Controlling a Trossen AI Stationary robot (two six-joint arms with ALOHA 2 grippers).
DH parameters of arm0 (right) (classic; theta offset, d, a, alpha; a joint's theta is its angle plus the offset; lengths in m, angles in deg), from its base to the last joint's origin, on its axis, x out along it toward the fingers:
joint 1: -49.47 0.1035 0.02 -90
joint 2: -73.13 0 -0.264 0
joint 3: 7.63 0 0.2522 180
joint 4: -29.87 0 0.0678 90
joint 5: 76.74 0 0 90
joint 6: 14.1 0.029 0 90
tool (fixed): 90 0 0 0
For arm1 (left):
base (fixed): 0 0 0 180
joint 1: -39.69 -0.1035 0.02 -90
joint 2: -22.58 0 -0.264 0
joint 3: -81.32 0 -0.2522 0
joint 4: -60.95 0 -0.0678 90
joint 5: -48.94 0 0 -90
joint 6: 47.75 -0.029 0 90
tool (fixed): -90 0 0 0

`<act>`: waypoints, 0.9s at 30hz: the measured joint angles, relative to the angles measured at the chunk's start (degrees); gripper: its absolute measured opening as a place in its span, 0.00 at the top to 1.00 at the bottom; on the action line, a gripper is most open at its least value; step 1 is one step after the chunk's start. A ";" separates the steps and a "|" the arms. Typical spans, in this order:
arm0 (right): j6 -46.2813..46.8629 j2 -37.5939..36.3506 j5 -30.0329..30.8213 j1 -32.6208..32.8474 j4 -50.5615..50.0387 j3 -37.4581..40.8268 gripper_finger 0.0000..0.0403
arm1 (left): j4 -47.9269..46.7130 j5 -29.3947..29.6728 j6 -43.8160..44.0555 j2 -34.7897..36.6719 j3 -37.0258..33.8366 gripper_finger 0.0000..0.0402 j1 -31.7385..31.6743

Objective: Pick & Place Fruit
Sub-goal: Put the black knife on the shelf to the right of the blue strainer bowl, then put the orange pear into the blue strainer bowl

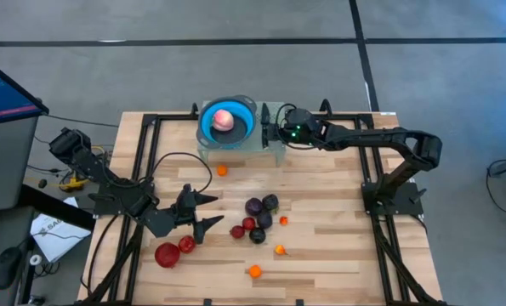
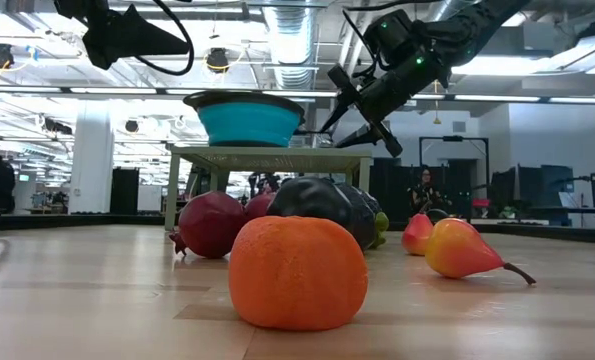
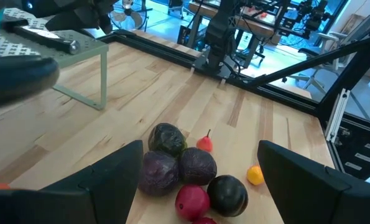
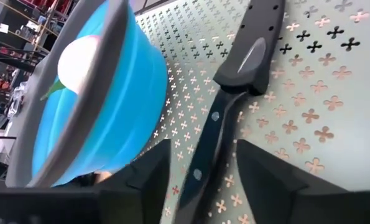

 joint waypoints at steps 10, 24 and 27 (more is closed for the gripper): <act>-8.18 -1.72 3.03 0.16 -0.69 0.07 0.45 | 0.09 0.00 0.00 0.00 0.00 0.23 0.04; -36.27 -18.73 19.08 27.54 -28.96 0.02 0.58 | 0.16 0.00 -1.39 0.00 0.00 0.23 0.09; -36.32 -19.08 19.02 35.53 -32.54 0.02 0.61 | 0.44 0.00 -1.62 0.00 0.00 0.23 0.09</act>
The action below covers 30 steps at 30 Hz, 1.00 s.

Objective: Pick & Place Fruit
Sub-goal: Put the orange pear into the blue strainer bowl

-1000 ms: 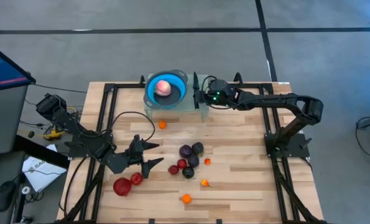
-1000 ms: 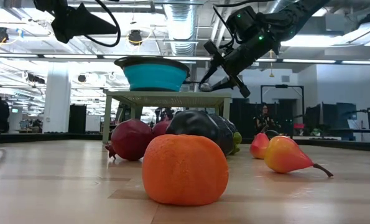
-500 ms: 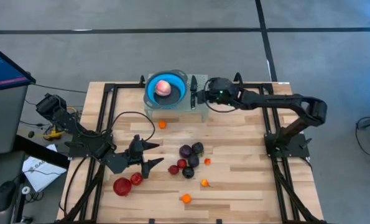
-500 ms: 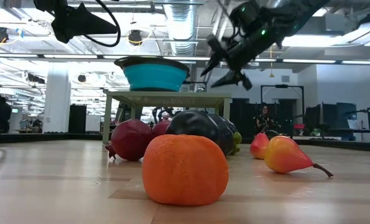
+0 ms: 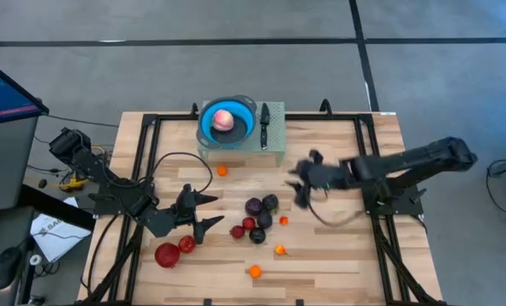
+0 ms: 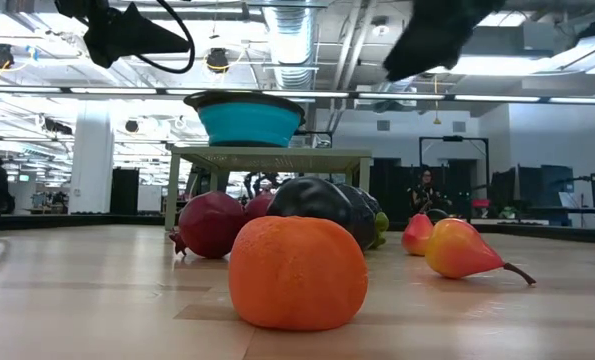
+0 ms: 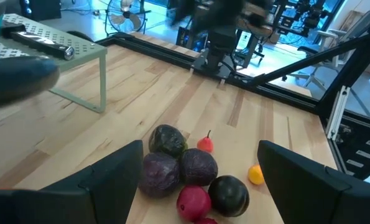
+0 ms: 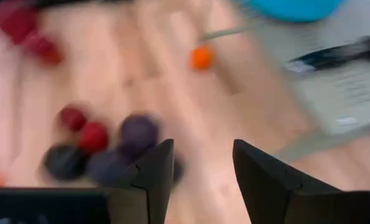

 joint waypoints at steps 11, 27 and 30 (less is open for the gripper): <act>-4.76 17.12 -3.58 11.97 -2.45 0.47 0.63 | 0.01 2.51 -0.11 -0.02 0.02 0.23 -0.02; -11.03 25.02 -14.87 4.93 1.67 0.42 0.72 | 0.39 2.58 -0.08 -0.02 0.02 0.23 -0.78; -11.02 25.02 -15.02 4.68 2.14 0.42 0.79 | 0.44 2.60 0.04 -0.02 0.02 0.23 -0.90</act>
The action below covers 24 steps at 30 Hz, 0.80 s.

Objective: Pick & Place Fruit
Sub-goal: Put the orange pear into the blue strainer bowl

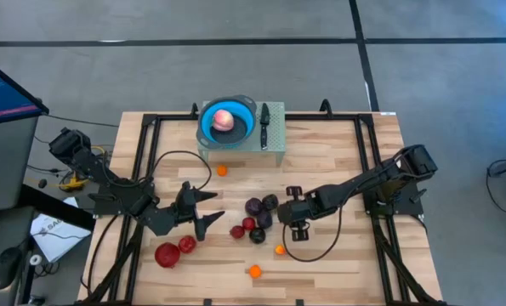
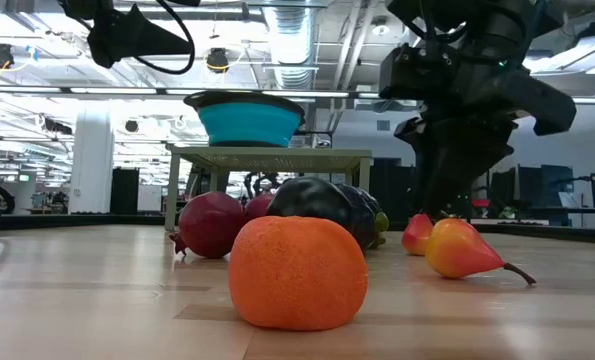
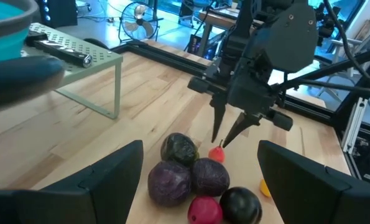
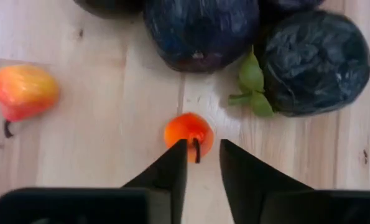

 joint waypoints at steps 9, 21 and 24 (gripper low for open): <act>0.20 0.00 -0.40 -0.26 -0.33 0.00 0.99 | 0.09 -0.02 0.04 0.00 0.00 0.23 0.00; 3.15 -5.32 -6.34 -1.14 4.76 -2.89 0.99 | 0.34 -0.02 0.05 0.00 0.00 0.23 0.00; 0.25 -7.65 -6.28 -2.93 13.27 -5.71 0.99 | 0.41 -0.01 0.00 0.00 0.00 0.23 0.00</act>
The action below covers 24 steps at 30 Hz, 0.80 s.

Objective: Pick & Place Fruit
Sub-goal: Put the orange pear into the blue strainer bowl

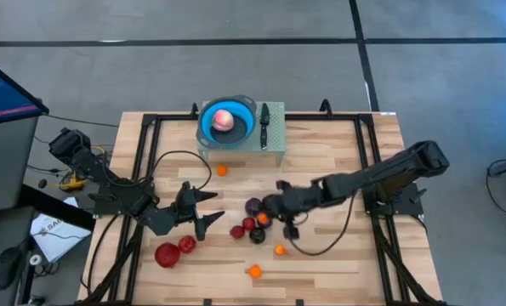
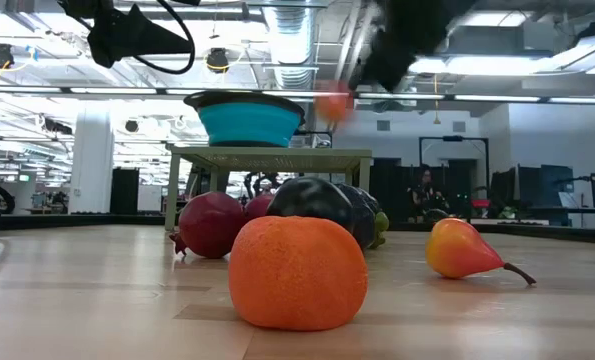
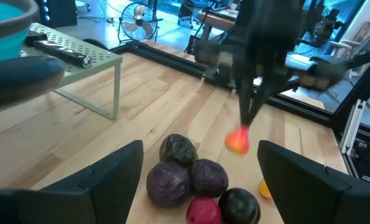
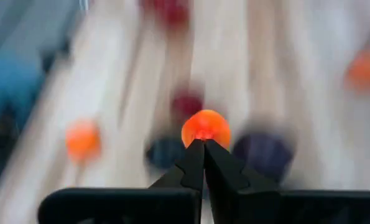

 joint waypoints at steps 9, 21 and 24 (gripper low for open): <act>-3.90 4.46 8.07 -12.97 1.11 -22.58 1.00 | 0.11 -0.01 -0.11 -0.02 -0.09 0.23 -0.35; -5.64 29.54 8.10 -30.53 -35.44 -62.15 1.00 | 0.31 -0.01 -0.10 -0.02 -0.15 0.23 -0.37; -5.18 33.95 8.07 -32.56 -40.01 -67.28 0.99 | 0.33 -0.01 -0.02 -0.02 -0.17 0.23 -0.37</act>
